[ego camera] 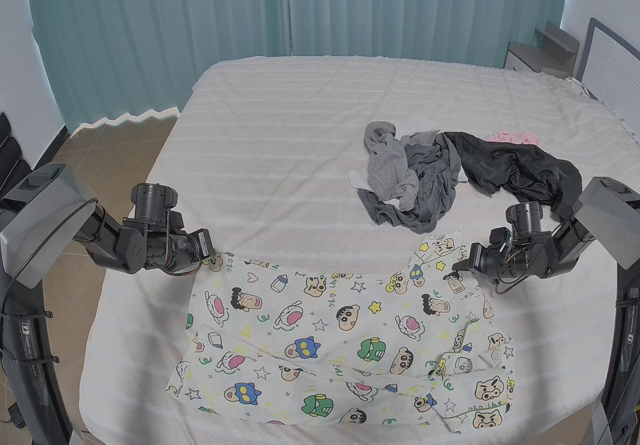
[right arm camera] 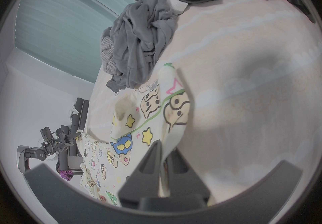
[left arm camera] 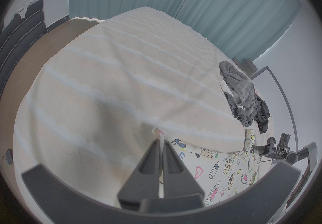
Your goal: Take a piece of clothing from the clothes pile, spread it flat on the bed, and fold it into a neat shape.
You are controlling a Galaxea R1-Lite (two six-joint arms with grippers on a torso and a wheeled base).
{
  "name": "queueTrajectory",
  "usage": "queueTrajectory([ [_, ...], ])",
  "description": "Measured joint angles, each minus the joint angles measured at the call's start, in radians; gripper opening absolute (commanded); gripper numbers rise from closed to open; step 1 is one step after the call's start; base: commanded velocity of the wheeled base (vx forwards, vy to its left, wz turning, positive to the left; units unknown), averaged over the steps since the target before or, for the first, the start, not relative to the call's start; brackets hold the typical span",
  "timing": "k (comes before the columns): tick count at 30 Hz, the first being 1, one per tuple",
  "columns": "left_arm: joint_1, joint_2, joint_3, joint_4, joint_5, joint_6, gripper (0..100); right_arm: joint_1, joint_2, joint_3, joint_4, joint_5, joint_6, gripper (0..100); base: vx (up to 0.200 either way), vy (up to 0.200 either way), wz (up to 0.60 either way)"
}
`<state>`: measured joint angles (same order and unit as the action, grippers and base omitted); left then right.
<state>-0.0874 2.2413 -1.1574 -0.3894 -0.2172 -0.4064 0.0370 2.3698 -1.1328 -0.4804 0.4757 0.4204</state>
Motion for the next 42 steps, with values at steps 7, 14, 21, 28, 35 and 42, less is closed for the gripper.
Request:
queueTrajectory([
  [7, 0.000, -0.019, 0.011, 0.000, 0.002, 0.000, 0, -0.022, -0.005, 0.023, -0.018, 0.011, -0.006, 0, 0.000, 0.000, 0.00],
  [14, 0.000, -0.047, 0.035, -0.004, 0.015, 0.000, 0, -0.037, -0.028, 0.105, -0.193, 0.035, 0.003, 0, 0.000, 0.000, 0.00],
  [21, 0.000, -0.068, 0.083, -0.100, 0.057, -0.001, 0, -0.039, -0.043, 0.213, -0.429, 0.057, 0.050, 0, 0.000, 0.000, 0.00],
  [28, 0.000, -0.090, 0.143, -0.151, 0.064, -0.002, 0, -0.043, -0.059, 0.294, -0.521, 0.075, 0.067, 0, 0.000, 0.000, 0.00],
  [35, 0.001, -0.125, 0.172, -0.156, 0.064, -0.003, 0, -0.052, -0.096, 0.358, -0.572, 0.107, 0.068, 0, 0.000, 0.000, 0.00],
  [42, 0.003, -0.158, 0.195, -0.156, 0.063, -0.001, 0, -0.055, -0.143, 0.404, -0.604, 0.132, 0.068, 0, 0.000, 0.000, 0.00],
])
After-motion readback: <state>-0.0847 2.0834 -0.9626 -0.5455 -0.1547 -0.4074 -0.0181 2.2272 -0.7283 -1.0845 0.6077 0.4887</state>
